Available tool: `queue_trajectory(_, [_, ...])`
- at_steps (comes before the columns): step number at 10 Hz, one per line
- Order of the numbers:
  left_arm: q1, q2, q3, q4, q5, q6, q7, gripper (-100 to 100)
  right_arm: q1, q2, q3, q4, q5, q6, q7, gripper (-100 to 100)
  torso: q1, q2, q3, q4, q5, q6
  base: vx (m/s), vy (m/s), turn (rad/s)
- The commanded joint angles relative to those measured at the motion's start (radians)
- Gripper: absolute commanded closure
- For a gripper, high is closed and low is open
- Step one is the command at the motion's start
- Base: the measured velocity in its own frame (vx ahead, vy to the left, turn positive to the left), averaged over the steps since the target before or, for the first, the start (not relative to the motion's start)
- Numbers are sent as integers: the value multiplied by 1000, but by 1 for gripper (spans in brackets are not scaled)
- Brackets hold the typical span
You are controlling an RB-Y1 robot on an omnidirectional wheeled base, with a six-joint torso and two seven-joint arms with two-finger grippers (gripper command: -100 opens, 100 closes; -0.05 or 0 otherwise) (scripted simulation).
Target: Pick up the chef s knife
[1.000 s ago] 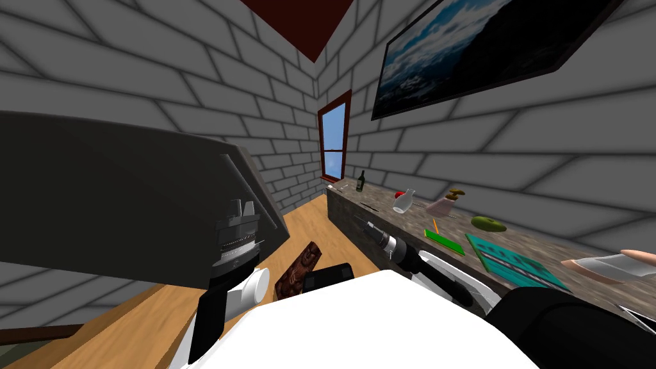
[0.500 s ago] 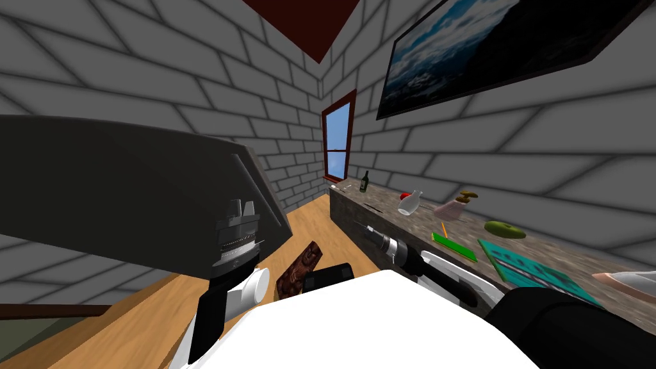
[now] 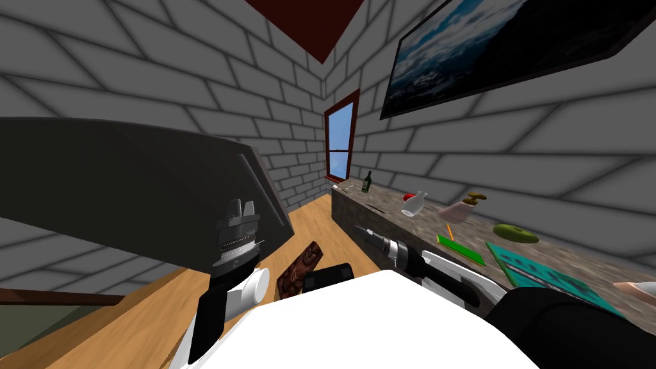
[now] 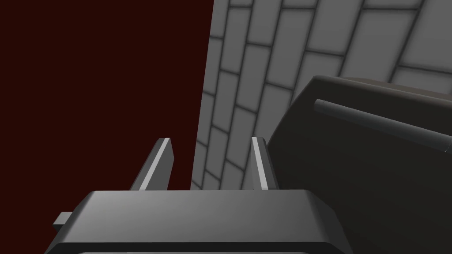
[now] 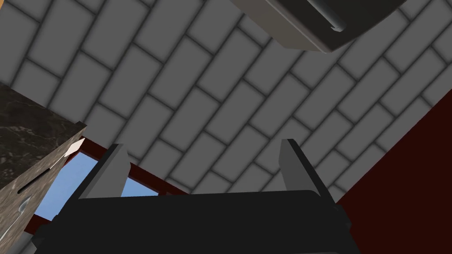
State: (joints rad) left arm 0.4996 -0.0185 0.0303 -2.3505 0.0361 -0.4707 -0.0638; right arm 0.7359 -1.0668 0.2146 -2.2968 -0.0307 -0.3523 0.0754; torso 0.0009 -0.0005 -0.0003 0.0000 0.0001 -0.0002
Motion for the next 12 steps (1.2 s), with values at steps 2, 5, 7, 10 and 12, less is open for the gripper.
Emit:
queue_trajectory(2, [0,0,0,0,0,0,0,0,15,-78,17,18,2,11,-12,-100,-1,-1,0,0,0,0,20,7,110])
queue_trajectory(5, [0,0,0,0,0,0,0,0,21,-165,34,33,6,21,-19,-100,0,0,0,0,0,0,18,18,65])
queue_trajectory(7, [0,0,0,0,0,0,0,0,21,-214,34,33,6,21,-19,-100,-1,0,0,0,0,0,12,13,46])
queue_trajectory(10, [0,0,0,0,0,0,0,0,26,-293,52,49,11,30,-27,-100,-2,-1,-1,0,0,0,20,3,73])
queue_trajectory(12, [0,0,0,0,0,0,0,0,29,-358,70,67,16,39,-34,-100,-1,-1,0,0,0,0,28,3,94])
